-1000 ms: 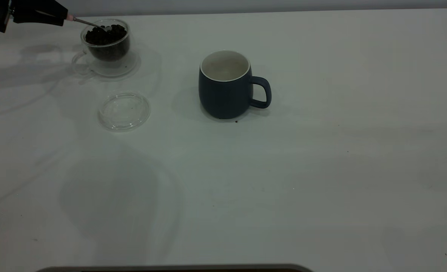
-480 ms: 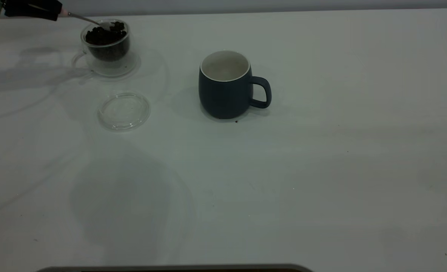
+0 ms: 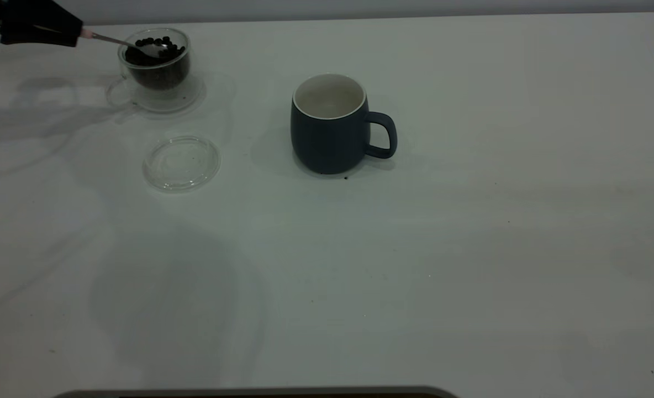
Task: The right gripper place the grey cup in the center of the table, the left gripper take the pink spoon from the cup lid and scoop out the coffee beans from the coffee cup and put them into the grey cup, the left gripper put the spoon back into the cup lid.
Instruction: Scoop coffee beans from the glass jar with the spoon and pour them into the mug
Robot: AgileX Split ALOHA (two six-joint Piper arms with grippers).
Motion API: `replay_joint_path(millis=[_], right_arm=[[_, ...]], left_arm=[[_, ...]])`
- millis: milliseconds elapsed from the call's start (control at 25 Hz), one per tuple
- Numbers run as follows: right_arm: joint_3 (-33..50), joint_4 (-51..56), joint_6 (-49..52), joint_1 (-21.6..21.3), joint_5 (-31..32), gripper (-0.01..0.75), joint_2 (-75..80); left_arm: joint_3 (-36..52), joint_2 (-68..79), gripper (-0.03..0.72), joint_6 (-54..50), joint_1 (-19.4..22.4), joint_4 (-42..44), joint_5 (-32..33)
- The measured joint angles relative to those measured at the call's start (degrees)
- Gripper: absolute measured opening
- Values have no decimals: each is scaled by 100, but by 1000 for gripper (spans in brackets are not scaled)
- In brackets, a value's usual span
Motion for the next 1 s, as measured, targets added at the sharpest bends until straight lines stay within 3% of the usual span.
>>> replay_joint_path(millis=[680, 1000], right_arm=[[0, 0, 0, 0, 0, 591, 0], [0, 0, 0, 0, 0, 591, 0]], left_arm=[[454, -5, 114, 763, 187, -276, 0], [454, -11, 114, 717, 187, -792, 0]])
